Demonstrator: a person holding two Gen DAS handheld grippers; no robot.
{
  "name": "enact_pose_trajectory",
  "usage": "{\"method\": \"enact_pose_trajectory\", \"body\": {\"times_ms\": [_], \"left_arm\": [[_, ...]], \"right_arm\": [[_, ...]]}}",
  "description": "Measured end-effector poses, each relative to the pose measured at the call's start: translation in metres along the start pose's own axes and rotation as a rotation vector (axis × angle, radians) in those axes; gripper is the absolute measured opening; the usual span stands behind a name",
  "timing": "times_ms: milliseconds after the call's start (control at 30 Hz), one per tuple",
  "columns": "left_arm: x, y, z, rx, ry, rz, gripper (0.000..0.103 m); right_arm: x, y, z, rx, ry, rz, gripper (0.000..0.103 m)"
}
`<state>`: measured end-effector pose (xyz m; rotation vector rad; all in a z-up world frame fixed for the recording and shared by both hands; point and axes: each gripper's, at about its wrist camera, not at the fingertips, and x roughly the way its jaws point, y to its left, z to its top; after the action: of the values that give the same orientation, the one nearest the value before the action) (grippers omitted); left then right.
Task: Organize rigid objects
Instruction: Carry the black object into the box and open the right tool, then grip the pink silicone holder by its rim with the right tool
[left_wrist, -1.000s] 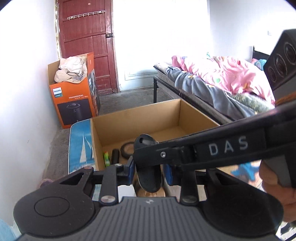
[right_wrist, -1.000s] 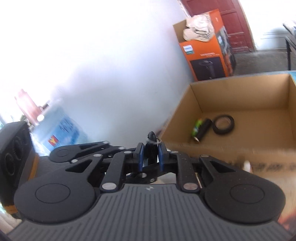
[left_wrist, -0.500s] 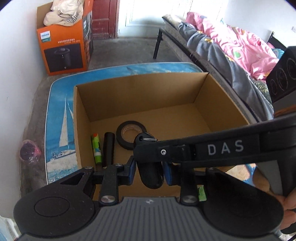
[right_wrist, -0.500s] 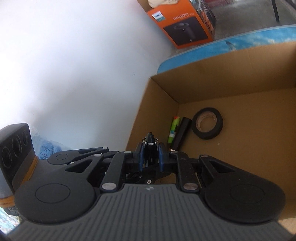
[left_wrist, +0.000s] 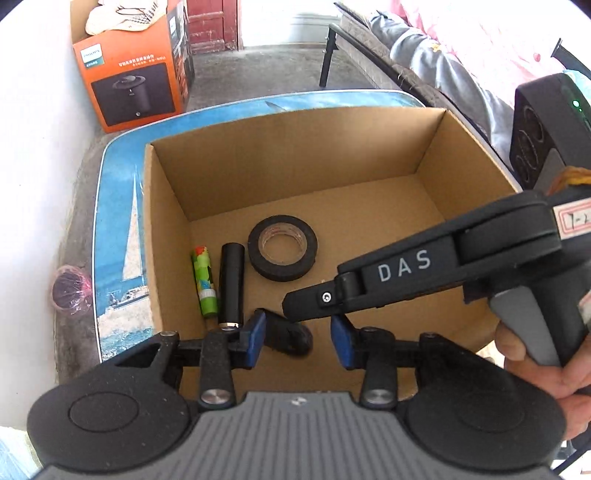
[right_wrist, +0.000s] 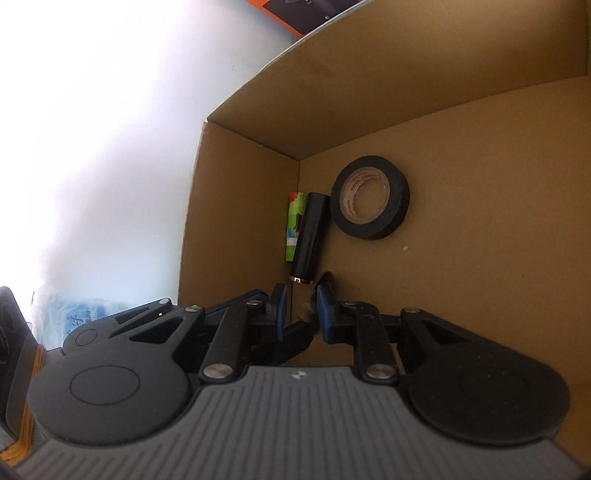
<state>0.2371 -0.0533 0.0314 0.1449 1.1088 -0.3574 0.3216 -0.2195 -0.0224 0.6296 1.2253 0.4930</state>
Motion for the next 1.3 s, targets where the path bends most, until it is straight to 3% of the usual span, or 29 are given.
{"method": "enact_pose_trajectory", "body": {"times_ms": [200, 367, 567, 700, 833, 1000, 1300], "left_arm": [[-0.016, 0.006, -0.006, -0.026, -0.055, -0.018, 0.044], [-0.052, 0.009, -0.02, -0.045, -0.156, -0.041, 0.047], [-0.115, 0.005, -0.065, -0.029, -0.33, -0.059, 0.059], [-0.131, -0.007, -0.108, -0.011, -0.397, -0.034, 0.066], [-0.117, -0.016, -0.143, -0.02, -0.361, -0.037, 0.067], [-0.083, -0.025, -0.177, -0.037, -0.269, -0.07, 0.07], [-0.039, -0.044, -0.202, 0.033, -0.177, -0.035, 0.071]], "right_arm": [[-0.016, 0.004, -0.006, -0.01, -0.04, -0.002, 0.018], [-0.054, 0.017, -0.029, -0.076, -0.112, 0.022, 0.018], [-0.122, 0.04, -0.087, -0.234, -0.254, 0.112, 0.023], [-0.158, 0.038, -0.133, -0.323, -0.334, 0.097, 0.03], [-0.149, 0.025, -0.174, -0.354, -0.347, -0.004, 0.031], [-0.106, 0.013, -0.212, -0.381, -0.321, -0.141, 0.031], [-0.044, 0.007, -0.217, -0.388, -0.238, -0.216, 0.032]]}}
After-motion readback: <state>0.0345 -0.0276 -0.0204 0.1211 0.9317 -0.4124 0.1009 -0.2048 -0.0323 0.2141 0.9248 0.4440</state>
